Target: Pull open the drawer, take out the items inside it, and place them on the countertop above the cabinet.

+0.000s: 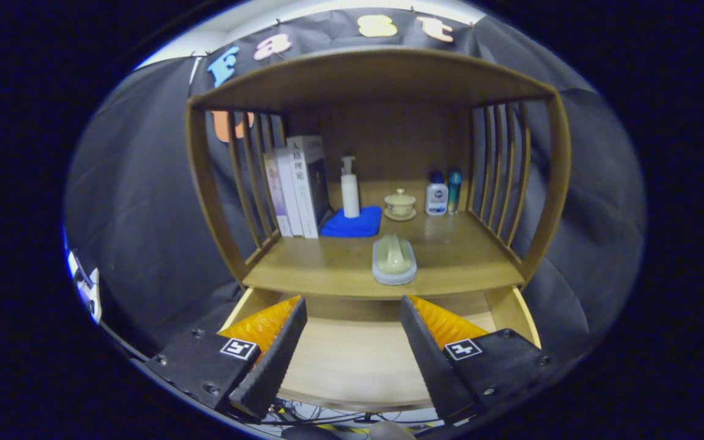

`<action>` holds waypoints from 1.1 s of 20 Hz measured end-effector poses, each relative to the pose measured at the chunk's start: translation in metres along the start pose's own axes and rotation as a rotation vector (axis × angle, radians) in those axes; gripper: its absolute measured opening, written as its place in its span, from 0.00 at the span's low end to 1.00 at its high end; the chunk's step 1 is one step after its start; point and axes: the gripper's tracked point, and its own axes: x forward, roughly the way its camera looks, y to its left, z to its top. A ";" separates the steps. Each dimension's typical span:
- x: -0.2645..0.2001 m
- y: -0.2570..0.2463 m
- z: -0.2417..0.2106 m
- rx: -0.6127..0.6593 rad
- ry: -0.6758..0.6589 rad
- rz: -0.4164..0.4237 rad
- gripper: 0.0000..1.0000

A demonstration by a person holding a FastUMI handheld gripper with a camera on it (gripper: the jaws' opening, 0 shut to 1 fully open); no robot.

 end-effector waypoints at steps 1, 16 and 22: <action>-0.012 0.005 0.002 0.003 -0.042 0.000 0.97; -0.161 0.002 -0.071 -0.044 -0.291 -0.036 0.98; -0.169 -0.022 -0.151 -0.036 -0.242 -0.078 0.98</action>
